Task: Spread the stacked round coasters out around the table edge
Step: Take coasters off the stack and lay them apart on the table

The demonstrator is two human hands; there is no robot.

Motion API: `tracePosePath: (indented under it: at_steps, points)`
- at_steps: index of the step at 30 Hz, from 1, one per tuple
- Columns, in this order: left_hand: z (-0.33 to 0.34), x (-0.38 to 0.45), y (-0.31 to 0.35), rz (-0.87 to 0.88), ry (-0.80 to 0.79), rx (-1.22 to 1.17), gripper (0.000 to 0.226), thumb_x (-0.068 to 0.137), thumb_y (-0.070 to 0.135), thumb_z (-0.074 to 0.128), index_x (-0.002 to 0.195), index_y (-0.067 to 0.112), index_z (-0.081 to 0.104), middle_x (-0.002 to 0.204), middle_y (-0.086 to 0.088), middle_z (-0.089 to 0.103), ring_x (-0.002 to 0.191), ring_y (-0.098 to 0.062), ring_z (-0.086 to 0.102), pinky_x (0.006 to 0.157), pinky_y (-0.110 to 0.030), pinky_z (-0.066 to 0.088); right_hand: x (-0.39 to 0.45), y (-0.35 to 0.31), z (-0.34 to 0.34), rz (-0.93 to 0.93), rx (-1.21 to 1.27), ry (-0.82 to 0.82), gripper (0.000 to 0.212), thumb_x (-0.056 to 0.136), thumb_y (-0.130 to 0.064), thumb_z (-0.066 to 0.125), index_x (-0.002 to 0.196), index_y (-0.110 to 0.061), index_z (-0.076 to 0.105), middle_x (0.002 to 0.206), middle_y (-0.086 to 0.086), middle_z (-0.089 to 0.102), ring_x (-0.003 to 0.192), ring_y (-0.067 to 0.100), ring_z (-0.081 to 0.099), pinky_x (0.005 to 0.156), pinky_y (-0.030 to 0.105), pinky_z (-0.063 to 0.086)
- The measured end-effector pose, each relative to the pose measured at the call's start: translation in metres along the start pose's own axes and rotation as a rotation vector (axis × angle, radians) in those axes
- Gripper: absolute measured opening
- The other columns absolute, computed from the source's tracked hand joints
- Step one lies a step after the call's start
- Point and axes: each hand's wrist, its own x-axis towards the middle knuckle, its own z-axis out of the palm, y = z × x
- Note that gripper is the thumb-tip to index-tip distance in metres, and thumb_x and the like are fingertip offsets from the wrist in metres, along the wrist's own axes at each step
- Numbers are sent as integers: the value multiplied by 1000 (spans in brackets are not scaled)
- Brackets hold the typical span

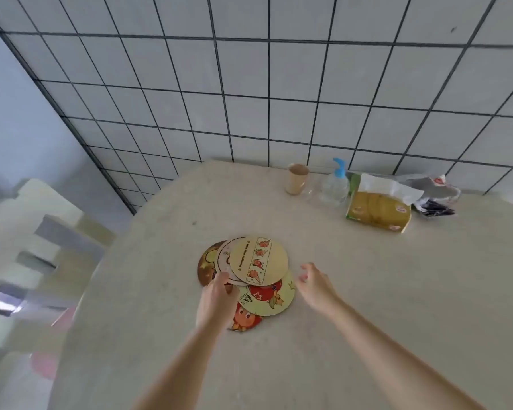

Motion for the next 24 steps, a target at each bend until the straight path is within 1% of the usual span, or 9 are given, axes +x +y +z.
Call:
tracePosePath:
  at_steps: [3,7,9,11,13,16,18,22,24]
  points:
    - [4,22,6,-57,10,-74,47,91,26,53,137,20,45,131,-1,58,83,-3,56,65,-23,47,27,-6,-2,87,97,-38,49,96,-28,50,141,-11,40,137,11,56,117,27,56,94,33,45]
    - [13,45,8,-95,-27,-51,46,89,28,51,134,27,42,130,-5,54,95,-16,54,58,-23,42,54,-16,3,149,153,-75,51,96,-26,49,143,-10,37,135,12,55,94,18,52,83,30,41]
    - [17,53,8,-122,-47,-59,47,88,26,52,134,26,42,127,-8,55,100,-17,51,60,-25,42,62,-20,6,157,164,-90,53,95,-24,51,144,-8,35,140,14,50,105,22,55,92,34,45]
    - [20,58,10,-148,-57,-130,50,88,20,53,137,21,41,121,-8,59,112,-28,54,75,-40,54,68,-22,10,175,182,-103,55,95,-22,52,144,-5,34,145,14,45,122,28,53,102,39,44]
    - [25,63,10,-169,-35,-165,51,87,15,55,136,17,43,107,0,63,111,-28,55,84,-45,54,75,-23,14,209,195,-99,54,94,-19,53,143,-2,36,144,15,46,124,29,52,98,36,43]
    - [25,76,10,-255,18,-279,49,84,11,60,131,16,48,105,2,62,93,-15,59,65,-25,50,86,-28,16,239,254,-92,41,91,-11,51,126,12,52,124,28,62,91,26,58,81,45,51]
    - [22,82,14,-355,54,-393,46,83,10,62,128,17,52,111,-1,63,90,-15,60,62,-24,47,91,-31,15,254,306,-93,36,93,-11,50,117,14,57,110,29,67,83,30,59,85,52,53]
    - [19,96,9,-426,58,-467,44,83,7,59,126,15,56,97,3,60,103,-23,58,78,-34,51,97,-37,19,347,382,-68,22,92,-4,49,106,5,65,119,26,65,104,36,65,92,49,55]
    - [20,99,7,-426,22,-426,49,82,8,58,130,16,54,109,-1,62,116,-27,51,83,-35,48,98,-38,25,397,446,-75,18,92,2,49,106,0,60,121,22,63,109,35,62,89,44,56]
